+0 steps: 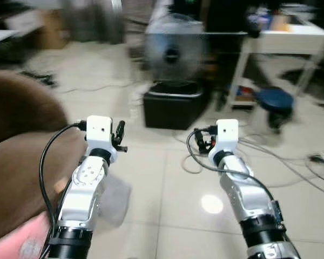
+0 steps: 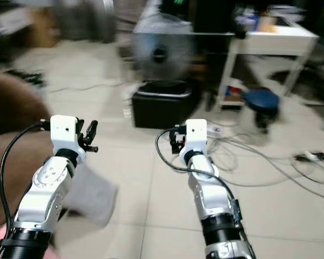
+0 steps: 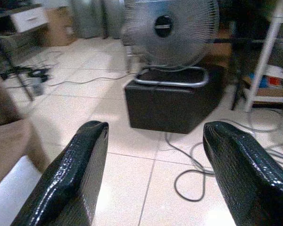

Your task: Move the pillow to the sofa from floor

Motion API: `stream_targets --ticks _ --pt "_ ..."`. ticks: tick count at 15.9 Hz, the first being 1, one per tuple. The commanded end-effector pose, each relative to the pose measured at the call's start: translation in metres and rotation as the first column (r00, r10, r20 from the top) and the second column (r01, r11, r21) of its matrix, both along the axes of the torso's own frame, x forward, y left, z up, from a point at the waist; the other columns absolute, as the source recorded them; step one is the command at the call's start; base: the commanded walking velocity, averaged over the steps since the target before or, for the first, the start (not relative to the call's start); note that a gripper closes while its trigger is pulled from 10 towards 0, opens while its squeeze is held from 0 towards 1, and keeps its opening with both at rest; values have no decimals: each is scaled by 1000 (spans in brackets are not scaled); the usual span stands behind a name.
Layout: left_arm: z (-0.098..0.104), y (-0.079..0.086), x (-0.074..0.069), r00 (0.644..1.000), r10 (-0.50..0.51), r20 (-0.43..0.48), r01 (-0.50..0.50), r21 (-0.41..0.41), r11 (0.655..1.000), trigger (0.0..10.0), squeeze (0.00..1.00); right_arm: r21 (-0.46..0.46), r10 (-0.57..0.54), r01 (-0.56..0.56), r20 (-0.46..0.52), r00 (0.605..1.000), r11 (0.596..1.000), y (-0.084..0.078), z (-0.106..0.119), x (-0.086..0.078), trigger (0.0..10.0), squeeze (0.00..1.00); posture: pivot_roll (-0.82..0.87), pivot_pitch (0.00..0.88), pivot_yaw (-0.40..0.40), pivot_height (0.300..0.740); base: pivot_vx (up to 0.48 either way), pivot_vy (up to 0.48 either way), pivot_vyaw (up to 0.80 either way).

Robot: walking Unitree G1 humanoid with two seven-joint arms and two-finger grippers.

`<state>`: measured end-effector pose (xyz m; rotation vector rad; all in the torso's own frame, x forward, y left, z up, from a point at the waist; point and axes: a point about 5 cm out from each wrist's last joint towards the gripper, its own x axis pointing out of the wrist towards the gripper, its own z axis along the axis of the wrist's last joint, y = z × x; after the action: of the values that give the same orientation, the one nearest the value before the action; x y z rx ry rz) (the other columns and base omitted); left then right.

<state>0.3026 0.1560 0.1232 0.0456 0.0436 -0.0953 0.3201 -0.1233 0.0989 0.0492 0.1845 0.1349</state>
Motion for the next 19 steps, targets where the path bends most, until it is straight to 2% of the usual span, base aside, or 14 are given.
stream_targets --ticks 1,4,10,13,14,17,19 --pt "1 -6 2 1000 -15 -1 15 -1 1000 10000 0 -3 -17 17 1 1000 1000 -7 2 1 10000 0 -2 0 48 740 0 -480 800" --pt "-2 -7 2 1000 -15 -3 15 38 999 10000 0 -12 -20 20 6 1000 1000 -9 4 3 10000 0 -5 0 45 740 0 -480 800" --pt "-1 -4 0 1000 11 4 -11 33 999 10000 0 -22 -5 6 10 1000 1000 -7 6 8 10000 0 3 0 31 740 0 -480 765" --pt "-1 -4 1 1000 13 6 -13 26 1000 10000 0 -25 0 0 13 1000 1000 -7 7 9 10000 0 3 0 31 740 0 -480 731" --pt "0 -4 1 1000 15 12 -15 -16 1000 10000 0 -26 1 -1 12 1000 1000 -7 6 8 10000 0 3 0 31 740 0 -356 800" --pt "1 -4 3 1000 10 4 -11 12 1000 10000 0 -3 -3 3 9 1000 1000 -7 6 9 10000 0 -4 0 35 740 0 442 267" --pt "1 -2 2 1000 27 9 -27 14 1000 10000 0 0 -11 11 7 1000 1000 -8 6 9 10000 0 -4 0 35 740 0 0 0"
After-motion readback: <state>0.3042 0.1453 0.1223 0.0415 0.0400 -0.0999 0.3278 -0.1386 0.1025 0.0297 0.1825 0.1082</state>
